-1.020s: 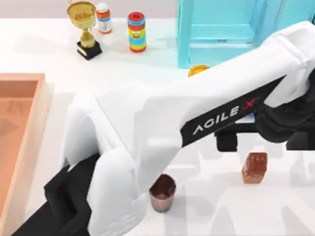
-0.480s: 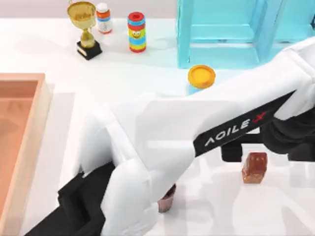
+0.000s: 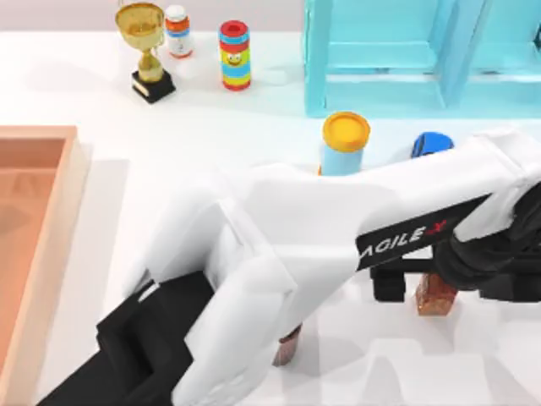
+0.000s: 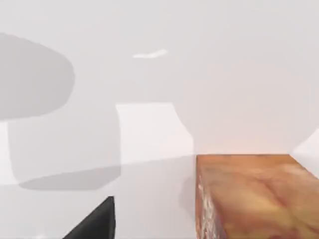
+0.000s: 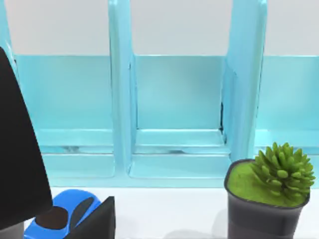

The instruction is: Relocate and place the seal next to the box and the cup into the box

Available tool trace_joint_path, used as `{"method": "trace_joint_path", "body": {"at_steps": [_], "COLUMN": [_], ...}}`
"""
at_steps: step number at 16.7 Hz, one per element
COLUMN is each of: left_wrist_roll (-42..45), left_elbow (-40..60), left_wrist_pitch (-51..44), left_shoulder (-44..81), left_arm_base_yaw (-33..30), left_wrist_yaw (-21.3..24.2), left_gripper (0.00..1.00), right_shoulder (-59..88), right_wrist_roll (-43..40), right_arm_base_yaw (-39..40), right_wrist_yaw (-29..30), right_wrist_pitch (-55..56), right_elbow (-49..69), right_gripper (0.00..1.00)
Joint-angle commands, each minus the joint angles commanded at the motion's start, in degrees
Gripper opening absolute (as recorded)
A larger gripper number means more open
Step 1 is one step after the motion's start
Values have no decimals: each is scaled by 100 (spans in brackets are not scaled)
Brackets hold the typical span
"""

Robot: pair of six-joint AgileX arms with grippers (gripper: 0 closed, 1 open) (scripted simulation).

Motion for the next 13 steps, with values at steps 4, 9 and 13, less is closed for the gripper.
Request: {"method": "trace_joint_path", "body": {"at_steps": [4, 9, 13], "left_wrist_roll": [17, 17, 17], "left_elbow": [-214, -214, -214], "left_wrist_pitch": [215, 215, 215], "left_shoulder": [14, 14, 14], "left_arm_base_yaw": [16, 16, 16], "left_wrist_yaw": [2, 2, 2], "left_gripper": [100, 77, 47], "right_shoulder": [0, 0, 0], "right_wrist_roll": [0, 0, 0], "right_arm_base_yaw": [0, 0, 0], "right_wrist_yaw": [0, 0, 0], "right_wrist_pitch": [0, 0, 0], "right_elbow": [0, 0, 0], "right_gripper": [100, 100, 100]}}
